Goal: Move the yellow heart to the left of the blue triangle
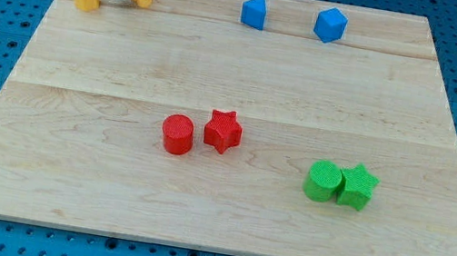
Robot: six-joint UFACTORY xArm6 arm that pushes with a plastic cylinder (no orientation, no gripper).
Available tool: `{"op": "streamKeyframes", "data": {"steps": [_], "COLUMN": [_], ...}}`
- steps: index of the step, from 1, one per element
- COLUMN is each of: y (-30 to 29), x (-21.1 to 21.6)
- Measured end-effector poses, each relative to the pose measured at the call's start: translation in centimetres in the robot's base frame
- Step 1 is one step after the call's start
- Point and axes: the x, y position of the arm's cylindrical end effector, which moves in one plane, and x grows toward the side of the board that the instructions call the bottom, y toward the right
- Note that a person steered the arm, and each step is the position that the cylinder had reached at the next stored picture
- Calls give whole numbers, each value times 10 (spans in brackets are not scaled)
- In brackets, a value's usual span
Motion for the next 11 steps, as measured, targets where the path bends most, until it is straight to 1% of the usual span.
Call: {"op": "streamKeyframes", "data": {"steps": [1,2,3,4,5,7,8,9,10,11], "y": [23,20,-15,10,21,64,43,52,118,117], "x": [-13,-23,-24,-46,-54,-25,-49,-53,-53,-53]}}
